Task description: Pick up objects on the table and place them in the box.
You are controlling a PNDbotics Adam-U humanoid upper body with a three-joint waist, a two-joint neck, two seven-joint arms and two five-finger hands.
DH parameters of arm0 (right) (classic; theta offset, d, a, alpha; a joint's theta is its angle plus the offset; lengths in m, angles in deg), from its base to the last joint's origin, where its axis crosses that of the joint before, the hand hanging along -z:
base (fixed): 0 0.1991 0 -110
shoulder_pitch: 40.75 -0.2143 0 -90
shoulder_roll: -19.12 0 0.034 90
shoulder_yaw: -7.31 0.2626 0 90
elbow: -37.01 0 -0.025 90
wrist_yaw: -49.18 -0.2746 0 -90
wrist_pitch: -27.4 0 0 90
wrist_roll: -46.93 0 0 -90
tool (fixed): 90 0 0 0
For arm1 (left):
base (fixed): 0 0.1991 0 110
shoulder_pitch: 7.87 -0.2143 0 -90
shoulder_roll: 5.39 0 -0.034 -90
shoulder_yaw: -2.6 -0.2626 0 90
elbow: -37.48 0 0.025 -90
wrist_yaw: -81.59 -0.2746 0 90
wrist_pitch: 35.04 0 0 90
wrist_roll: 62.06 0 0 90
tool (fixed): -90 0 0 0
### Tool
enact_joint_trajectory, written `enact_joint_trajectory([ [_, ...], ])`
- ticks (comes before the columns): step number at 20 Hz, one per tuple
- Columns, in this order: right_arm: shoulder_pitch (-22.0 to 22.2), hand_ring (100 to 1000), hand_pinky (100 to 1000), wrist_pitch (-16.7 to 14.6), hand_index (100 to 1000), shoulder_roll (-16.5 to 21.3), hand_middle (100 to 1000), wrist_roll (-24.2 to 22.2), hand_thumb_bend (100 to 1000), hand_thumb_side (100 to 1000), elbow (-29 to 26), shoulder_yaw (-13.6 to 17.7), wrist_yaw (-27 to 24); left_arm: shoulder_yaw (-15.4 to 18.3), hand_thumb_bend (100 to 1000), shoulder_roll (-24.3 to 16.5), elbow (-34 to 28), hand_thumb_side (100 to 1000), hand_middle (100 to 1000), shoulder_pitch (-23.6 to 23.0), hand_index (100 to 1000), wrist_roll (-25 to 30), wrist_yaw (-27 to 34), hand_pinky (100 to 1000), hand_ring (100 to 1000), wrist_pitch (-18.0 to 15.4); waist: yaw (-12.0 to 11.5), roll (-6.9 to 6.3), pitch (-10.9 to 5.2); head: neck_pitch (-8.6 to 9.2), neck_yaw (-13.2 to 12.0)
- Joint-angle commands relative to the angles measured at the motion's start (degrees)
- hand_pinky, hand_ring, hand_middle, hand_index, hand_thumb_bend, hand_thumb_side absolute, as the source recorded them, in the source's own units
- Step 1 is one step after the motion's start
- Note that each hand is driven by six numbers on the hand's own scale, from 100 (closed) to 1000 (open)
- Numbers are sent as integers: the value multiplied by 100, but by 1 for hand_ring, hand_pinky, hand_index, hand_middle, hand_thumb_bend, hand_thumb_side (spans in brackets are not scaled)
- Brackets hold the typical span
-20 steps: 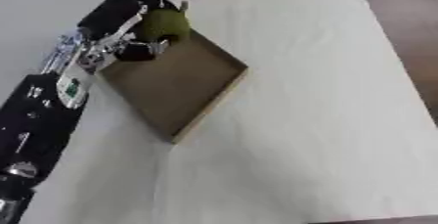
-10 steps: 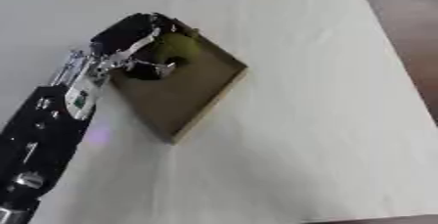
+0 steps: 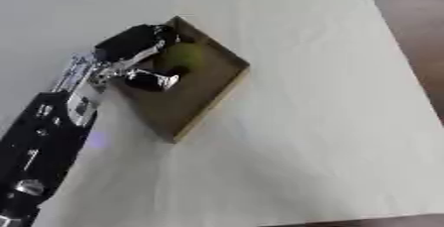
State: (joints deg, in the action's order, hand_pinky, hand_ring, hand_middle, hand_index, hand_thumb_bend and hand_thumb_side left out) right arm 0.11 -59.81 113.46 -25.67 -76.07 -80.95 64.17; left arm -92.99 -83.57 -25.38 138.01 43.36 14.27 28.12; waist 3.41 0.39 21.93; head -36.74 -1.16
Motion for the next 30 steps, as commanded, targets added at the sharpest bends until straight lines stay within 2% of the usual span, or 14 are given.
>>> enact_joint_trajectory([
  [1, -59, 640, 785, -12, 808, 84, 542, 16, 100, 572, -17, 46, -31, -25, 409, -45, -173, 686, 831, 61, 935, -33, -327, 907, 867, -17, -10, 1, -114, -36, -62],
  [2, -60, 640, 785, -11, 808, 86, 542, 18, 100, 572, -16, 48, -31, -25, 450, -42, -184, 723, 837, 55, 938, -59, -410, 917, 874, -23, -12, 3, -114, -44, -77],
  [5, -59, 640, 784, -13, 808, 96, 542, 23, 100, 571, -17, 53, -31, -6, 476, -44, -218, 740, 843, 38, 939, -137, -580, 923, 882, 1, -20, 7, -113, -55, -149],
  [14, -55, 639, 783, -6, 807, 141, 543, 43, 100, 571, -17, 92, 2, 108, 464, -102, -612, 699, 840, 55, 939, -410, -636, 918, 888, 202, -44, 26, -148, -81, -155],
  [19, -26, 636, 780, -9, 805, 190, 545, 161, 100, 576, -42, 202, 67, 264, 413, -195, -1004, 713, 817, 17, 938, -394, -232, 897, 872, 511, -77, 1, -170, -98, -118],
  [24, 29, 637, 781, 2, 806, 229, 544, 244, 100, 577, -74, 257, 107, 271, 387, -278, -1511, 653, 800, -33, 929, -257, 336, 884, 864, 709, -132, -7, -180, -135, -29],
  [26, 55, 637, 781, 18, 806, 255, 543, 255, 100, 576, -54, 258, 105, 250, 359, -316, -1658, 632, 796, -43, 926, -234, 516, 879, 860, 769, -163, -9, -187, -146, -9],
  [30, 87, 637, 780, 11, 805, 302, 544, 254, 100, 575, -70, 256, 115, 355, 175, -580, -2021, 560, 753, -118, 915, -478, 1156, 838, 833, 1025, -246, -11, -197, -169, 2],
])
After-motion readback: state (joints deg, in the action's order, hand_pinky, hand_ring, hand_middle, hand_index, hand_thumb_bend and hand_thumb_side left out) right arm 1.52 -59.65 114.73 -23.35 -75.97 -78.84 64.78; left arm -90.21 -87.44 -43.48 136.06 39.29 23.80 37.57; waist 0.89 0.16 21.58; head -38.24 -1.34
